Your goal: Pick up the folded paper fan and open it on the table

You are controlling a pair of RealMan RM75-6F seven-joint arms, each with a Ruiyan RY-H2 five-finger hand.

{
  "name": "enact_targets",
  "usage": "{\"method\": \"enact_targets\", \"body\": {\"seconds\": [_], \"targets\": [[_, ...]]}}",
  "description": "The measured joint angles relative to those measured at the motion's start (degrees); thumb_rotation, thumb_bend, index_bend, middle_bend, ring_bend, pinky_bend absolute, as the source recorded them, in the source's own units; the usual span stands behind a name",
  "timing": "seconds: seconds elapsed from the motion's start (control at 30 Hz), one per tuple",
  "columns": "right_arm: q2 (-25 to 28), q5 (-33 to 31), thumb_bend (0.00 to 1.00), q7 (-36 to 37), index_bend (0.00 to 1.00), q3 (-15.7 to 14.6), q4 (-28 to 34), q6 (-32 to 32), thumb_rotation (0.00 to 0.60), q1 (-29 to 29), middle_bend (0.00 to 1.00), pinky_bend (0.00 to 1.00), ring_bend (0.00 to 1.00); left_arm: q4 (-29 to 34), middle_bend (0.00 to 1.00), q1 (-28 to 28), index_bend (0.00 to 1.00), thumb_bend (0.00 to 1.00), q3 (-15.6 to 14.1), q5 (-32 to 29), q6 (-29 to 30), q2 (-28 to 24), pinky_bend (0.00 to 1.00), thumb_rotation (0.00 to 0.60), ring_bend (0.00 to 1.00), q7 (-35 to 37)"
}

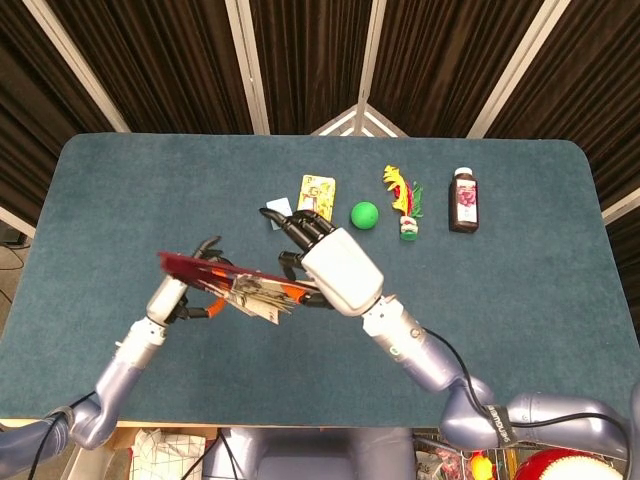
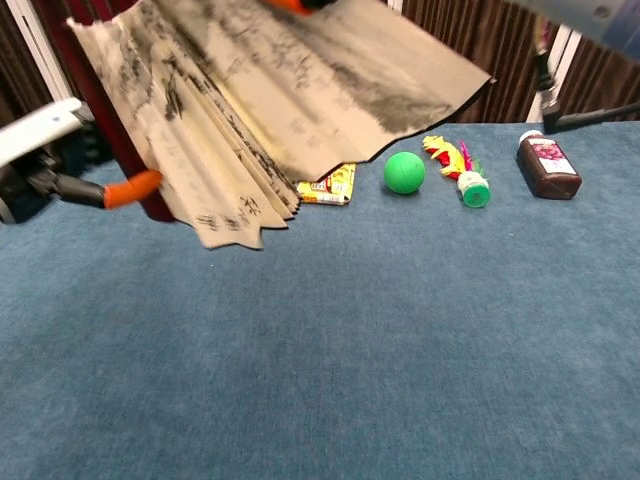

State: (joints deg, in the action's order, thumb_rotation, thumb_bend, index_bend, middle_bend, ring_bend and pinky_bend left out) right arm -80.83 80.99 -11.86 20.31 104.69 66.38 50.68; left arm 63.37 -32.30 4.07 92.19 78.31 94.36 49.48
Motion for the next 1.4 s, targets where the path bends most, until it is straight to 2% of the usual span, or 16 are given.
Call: {"method": "enact_targets", "body": {"seconds": [0.33,0.6,0.83,1.4], "targets": [[3.1,1.0,0.42,3.1,0.87,0.2,-2.7,1.1,0.600,-1.6,0.12,0.21,0.23,-5.2,0.35,0.4,0.73,0.59,2.1,-0.5,3.4,-0.2,0.17,0.600,0.03,-5.7],[4.5,1.8,0.43,3.2,0.87,0.1,-5.9,3.1,0.600,-2.9,0.12,0.21,0.23,-8.4,0.35,0.3,0.74,0.58,3.9,0.8,9.4,0.1,0.17,0.600,0.04,-10.7],[5.8,2.1,0.43,2.4,0.88,-1.2,-9.1,4.2,0.600,-4.7,0.12,0.21,0.23,-11.5,0.35,0.6,0.73,0.58,4.8,1.9,14.3,0.0,0.17,0.600,0.04,-15.3],[6.0,2.3,0.43,7.6,0.88,-2.9,-16.7,6.1,0.600,-7.5,0.12,0.21,0.23,-24.2,0.34,-1.0,0.73,0.55,4.4,5.4,20.2,3.0,0.17,0.600,0.04,-25.5]]}}
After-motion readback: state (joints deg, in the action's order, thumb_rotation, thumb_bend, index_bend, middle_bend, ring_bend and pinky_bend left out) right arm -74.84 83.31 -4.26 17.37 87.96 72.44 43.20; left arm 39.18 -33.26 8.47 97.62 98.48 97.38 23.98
